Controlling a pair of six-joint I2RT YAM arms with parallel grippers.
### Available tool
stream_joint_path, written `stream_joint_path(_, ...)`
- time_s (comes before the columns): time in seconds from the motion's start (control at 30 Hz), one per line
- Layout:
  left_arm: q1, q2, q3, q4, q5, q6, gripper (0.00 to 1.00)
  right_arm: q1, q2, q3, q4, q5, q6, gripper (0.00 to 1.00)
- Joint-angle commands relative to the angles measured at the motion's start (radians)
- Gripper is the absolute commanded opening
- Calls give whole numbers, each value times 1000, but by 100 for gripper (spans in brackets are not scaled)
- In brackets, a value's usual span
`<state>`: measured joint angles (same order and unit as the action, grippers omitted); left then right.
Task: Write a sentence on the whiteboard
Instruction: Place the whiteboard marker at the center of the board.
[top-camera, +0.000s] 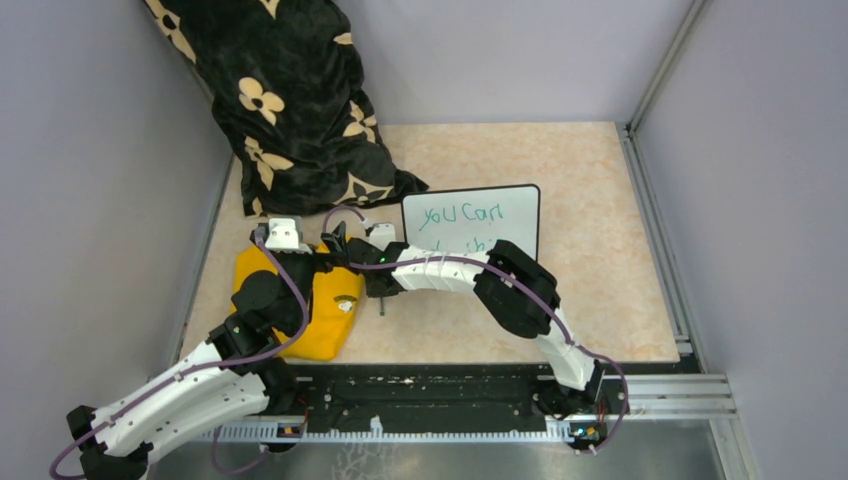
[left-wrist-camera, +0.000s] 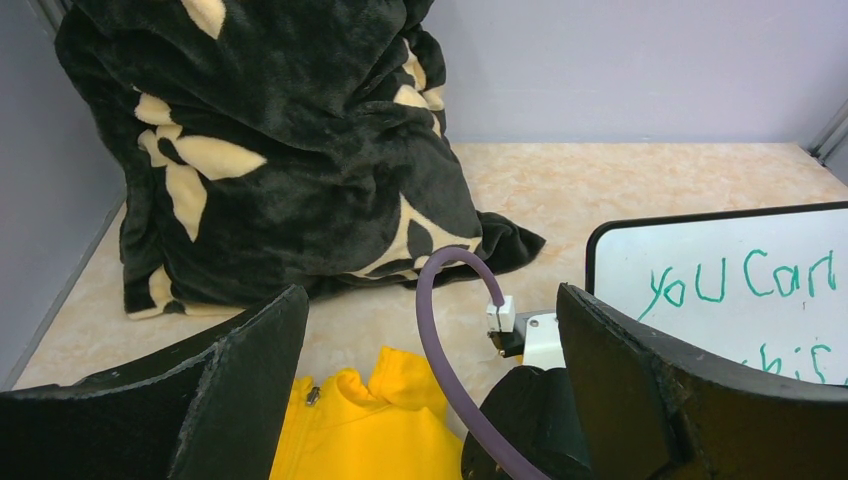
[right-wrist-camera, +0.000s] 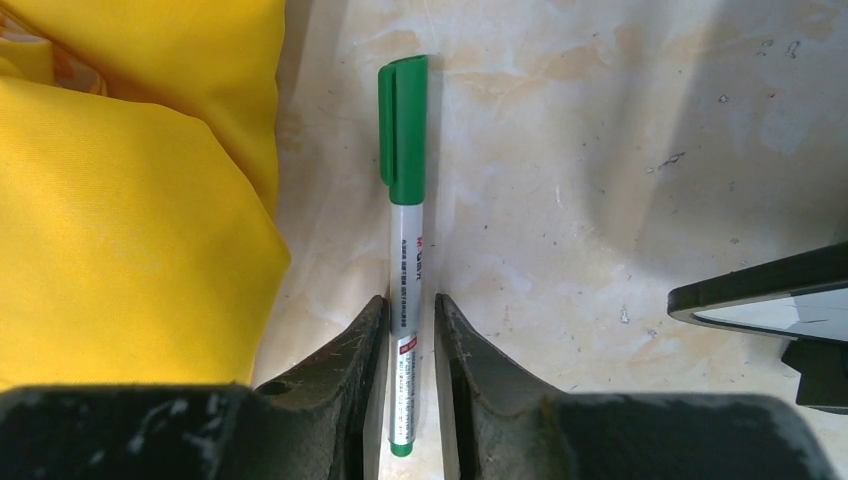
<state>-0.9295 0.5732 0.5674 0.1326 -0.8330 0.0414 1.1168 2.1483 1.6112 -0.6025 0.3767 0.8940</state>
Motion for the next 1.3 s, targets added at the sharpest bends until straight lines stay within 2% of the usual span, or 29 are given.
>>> stream_joint_path(0.0,0,-9,-8,23,9,-4,98,-3,18,-5,9,-8,7,23)
stream_joint_path(0.17,0,-9,-8,24,11,-6,98,-3,19,-13,13,-17,1,21)
stream_joint_path(0.4,0,-11,-8,24,12,-5,98,-3,15,-34,17,-22,-1,11)
stream_joint_path(0.6,0,-13,-8,23,12,-8,98,-5,6,-38,14,-13,6,11)
stream_joint_path(1.27,0,-52,3,-8,95,-31,99,-4,-121,-87,130,-86,-73,32)
